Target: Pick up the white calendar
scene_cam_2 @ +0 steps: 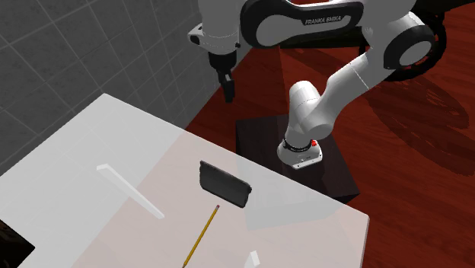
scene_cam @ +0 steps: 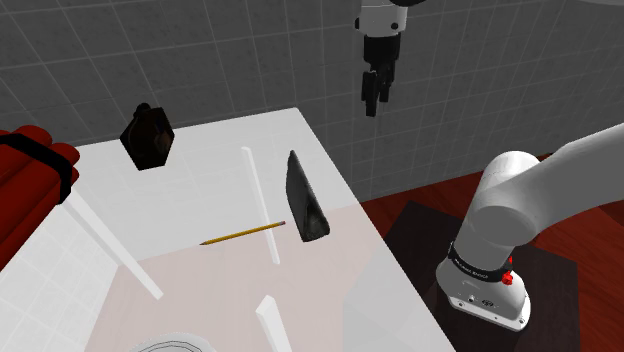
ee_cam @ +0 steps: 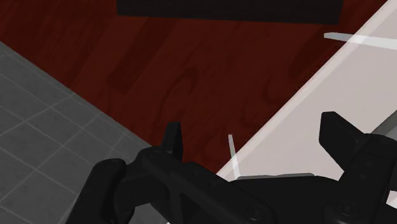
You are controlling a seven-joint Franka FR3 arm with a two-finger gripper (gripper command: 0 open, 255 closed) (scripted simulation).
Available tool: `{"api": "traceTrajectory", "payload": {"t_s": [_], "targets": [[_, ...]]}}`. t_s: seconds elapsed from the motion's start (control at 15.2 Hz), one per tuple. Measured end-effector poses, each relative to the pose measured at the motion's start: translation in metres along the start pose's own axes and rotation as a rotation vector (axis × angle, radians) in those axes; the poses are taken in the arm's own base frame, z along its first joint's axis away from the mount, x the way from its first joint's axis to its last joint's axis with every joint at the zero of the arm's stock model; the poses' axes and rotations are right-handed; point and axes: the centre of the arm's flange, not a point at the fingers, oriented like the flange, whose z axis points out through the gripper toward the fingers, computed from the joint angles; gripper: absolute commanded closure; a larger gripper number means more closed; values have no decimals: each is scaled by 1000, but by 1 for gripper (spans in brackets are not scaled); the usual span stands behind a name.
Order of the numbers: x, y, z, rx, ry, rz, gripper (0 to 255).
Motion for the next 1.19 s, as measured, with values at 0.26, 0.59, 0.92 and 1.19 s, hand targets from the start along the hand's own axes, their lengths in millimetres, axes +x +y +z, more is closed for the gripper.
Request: {"api": "traceTrajectory", "payload": {"t_s": [0.26,0.59,0.92,1.19], "targets": [[8,-27,2,-5,-14,78,0],[33,-89,6,-14,-45,273,0],[69,-144,11,-24,-78,475,0],[107,-184,19,-32,-105,633,0]]}}
